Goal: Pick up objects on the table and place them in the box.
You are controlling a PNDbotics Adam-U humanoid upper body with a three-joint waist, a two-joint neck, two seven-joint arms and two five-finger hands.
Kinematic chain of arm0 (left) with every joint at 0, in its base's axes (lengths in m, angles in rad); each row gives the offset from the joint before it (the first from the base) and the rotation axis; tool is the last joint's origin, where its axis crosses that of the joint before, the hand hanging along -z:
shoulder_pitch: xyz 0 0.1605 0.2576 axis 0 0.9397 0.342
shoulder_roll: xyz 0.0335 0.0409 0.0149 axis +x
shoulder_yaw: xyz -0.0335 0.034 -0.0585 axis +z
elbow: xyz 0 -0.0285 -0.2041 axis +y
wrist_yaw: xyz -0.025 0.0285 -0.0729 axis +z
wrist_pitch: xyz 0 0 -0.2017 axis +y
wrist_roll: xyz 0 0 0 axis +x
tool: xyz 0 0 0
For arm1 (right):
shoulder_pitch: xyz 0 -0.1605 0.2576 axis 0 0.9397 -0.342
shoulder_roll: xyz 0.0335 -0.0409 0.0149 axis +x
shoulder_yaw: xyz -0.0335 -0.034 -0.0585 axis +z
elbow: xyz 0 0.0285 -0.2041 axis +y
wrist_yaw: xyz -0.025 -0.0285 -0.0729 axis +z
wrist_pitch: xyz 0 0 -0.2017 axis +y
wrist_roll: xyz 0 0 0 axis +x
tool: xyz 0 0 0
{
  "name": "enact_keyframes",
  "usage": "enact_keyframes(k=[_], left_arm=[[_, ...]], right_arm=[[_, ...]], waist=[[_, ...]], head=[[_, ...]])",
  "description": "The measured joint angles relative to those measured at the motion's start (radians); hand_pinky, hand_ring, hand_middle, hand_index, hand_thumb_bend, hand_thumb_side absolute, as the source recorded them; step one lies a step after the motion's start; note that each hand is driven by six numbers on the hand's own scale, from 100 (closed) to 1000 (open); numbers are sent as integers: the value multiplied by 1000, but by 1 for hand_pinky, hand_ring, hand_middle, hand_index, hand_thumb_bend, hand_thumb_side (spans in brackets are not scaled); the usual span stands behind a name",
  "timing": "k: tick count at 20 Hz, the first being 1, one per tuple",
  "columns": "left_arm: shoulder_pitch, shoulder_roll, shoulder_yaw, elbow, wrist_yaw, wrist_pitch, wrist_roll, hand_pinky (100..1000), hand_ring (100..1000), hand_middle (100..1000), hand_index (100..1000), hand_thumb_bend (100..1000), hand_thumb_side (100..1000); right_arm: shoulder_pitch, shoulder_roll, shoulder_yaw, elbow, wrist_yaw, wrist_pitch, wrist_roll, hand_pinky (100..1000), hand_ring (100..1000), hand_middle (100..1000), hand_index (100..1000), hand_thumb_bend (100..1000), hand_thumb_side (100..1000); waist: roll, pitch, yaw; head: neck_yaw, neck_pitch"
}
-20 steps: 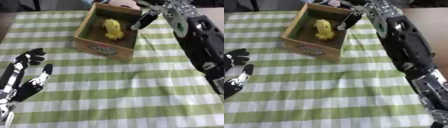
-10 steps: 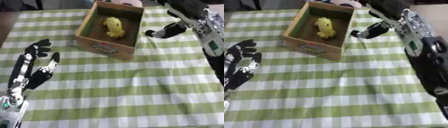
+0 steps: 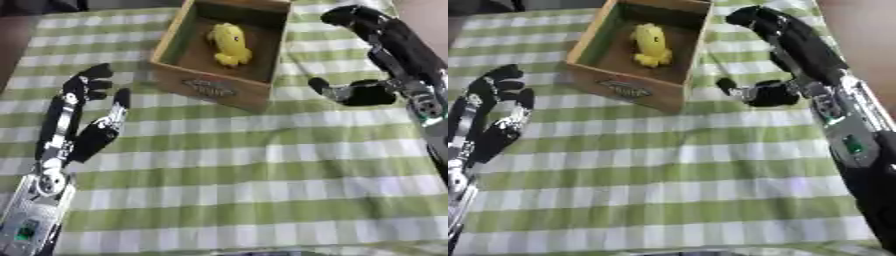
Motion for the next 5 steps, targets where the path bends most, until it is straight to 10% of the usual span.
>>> enact_keyframes(k=[5], left_arm=[[11, -7, -5, -4, 0, -3, 0, 764, 777, 767, 888, 266, 648]], right_arm=[[112, 0, -24, -109, -76, 33, 26, 813, 783, 833, 899, 358, 261]], waist=[[1, -1, 0]], head=[[-2, 3]])
